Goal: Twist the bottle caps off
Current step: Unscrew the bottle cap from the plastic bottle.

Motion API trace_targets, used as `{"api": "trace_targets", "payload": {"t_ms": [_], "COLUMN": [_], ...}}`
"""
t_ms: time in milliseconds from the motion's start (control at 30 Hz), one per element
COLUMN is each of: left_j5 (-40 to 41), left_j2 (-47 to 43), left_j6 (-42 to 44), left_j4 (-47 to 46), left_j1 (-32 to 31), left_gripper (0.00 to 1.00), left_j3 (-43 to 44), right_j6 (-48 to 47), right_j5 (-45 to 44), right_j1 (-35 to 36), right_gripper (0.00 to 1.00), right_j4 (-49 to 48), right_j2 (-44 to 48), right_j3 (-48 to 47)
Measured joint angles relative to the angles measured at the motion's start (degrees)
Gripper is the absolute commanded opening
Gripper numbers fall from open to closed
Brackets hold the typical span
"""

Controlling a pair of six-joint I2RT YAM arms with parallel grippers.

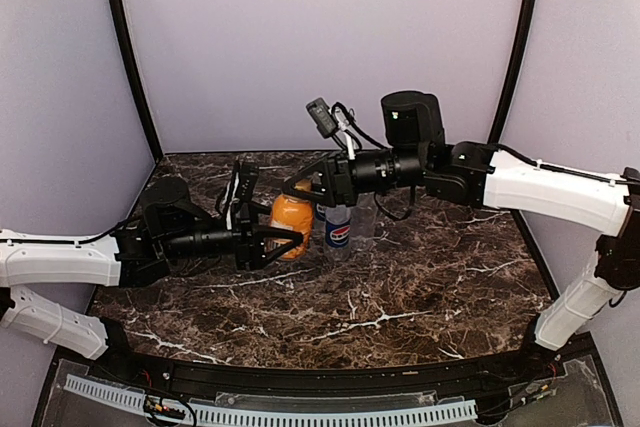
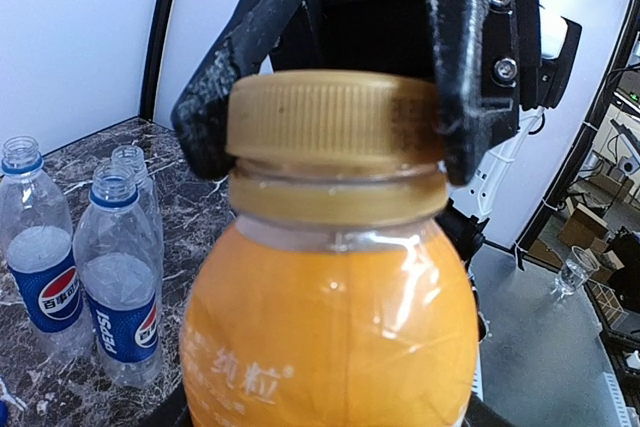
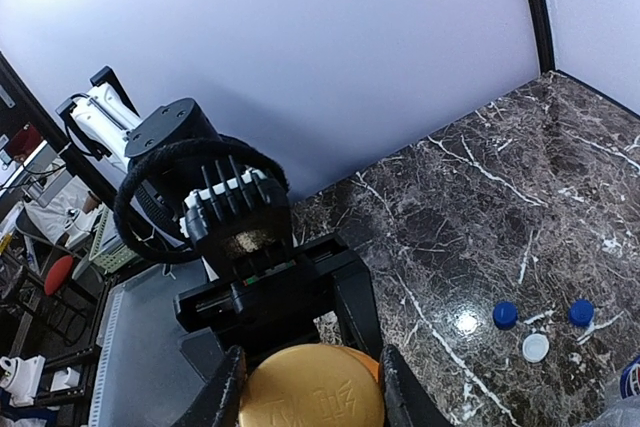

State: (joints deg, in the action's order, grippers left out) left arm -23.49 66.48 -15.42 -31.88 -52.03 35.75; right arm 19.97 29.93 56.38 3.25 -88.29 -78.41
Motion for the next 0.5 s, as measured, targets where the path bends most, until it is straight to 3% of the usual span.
{"api": "trace_targets", "payload": {"t_ms": [200,333,500], "left_j5": [0.17,-1.79,-10.27], "left_j2": [-0.09,-0.17,-0.17], "left_j6": [0.33,0.96,0.46], "left_j4": [0.02,-0.31,-3.85], "left_j1": [0.0,0.0,-0.2], "left_gripper": [0.06,0.06,0.07], "left_j3": [0.0,0.0,-0.55], "right_j6": [-1.62,-5.75,-14.95], "right_j5": [0.7,6.78,21.66], "right_j1": [-0.04,-1.09,-2.43], "right_gripper": [0.09,0.11,0.19], "right_j4": [-0.87,-1.99,-1.64], "right_j2": [0.0,0.0,-1.07], "right_j3": [0.35,0.81,-0.63]}}
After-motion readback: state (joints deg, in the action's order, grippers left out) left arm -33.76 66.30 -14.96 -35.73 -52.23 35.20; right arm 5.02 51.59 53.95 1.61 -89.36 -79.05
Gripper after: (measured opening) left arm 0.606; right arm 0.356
